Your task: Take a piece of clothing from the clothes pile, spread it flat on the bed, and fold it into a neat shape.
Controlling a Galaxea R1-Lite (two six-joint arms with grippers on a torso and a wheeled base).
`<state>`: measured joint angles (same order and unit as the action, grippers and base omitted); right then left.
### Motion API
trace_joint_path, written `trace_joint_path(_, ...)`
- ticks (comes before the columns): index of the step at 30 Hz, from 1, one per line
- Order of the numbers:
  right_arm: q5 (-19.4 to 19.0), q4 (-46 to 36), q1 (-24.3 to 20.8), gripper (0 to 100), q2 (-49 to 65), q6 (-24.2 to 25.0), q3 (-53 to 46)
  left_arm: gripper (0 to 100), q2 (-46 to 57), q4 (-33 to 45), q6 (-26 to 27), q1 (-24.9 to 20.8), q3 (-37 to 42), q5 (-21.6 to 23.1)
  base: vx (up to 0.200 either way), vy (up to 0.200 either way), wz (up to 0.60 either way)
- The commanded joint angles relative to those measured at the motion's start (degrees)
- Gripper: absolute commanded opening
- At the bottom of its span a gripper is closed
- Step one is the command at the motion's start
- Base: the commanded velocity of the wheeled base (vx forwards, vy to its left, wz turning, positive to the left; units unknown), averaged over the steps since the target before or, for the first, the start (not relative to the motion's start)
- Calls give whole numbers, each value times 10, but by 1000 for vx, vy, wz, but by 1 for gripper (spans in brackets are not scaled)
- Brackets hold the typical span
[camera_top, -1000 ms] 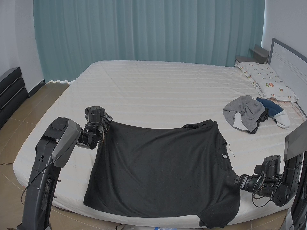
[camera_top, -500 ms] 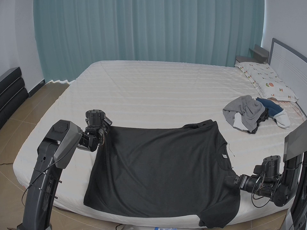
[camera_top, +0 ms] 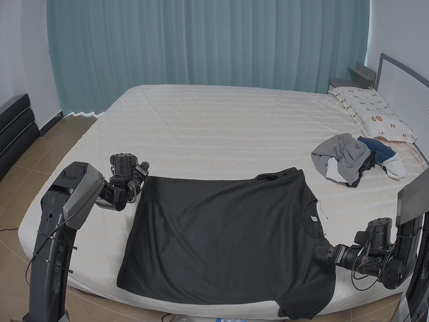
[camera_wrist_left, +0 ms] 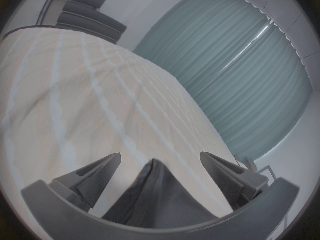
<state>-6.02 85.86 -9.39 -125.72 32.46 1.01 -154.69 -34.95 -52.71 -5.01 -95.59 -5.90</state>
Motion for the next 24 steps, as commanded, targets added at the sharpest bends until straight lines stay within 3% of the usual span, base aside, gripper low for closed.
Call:
trace_joint_path(1, -1, 0, 0, 100, 0, 1, -8, 100, 42, -3, 0, 2, 58, 51, 0, 0, 0)
trace_joint_path(10, -2, 0, -1, 100, -2, 9, -7, 100, 29, 3, 2, -3, 35, 71, 0, 0, 0)
trace_joint_path(11, -3, 0, -1, 100, -3, 9, -6, 0, 29, 3, 3, -3, 37, 72, 0, 0, 0)
trace_joint_path(18, -3, 0, 0, 100, -3, 9, -6, 0, 43, 59, 23, 5, 66, 66, 0, 0, 0)
trace_joint_path(24, -4, 0, 0, 100, -2, 10, -7, 0, 49, 54, 25, 14, 72, 42, 0, 0, 0)
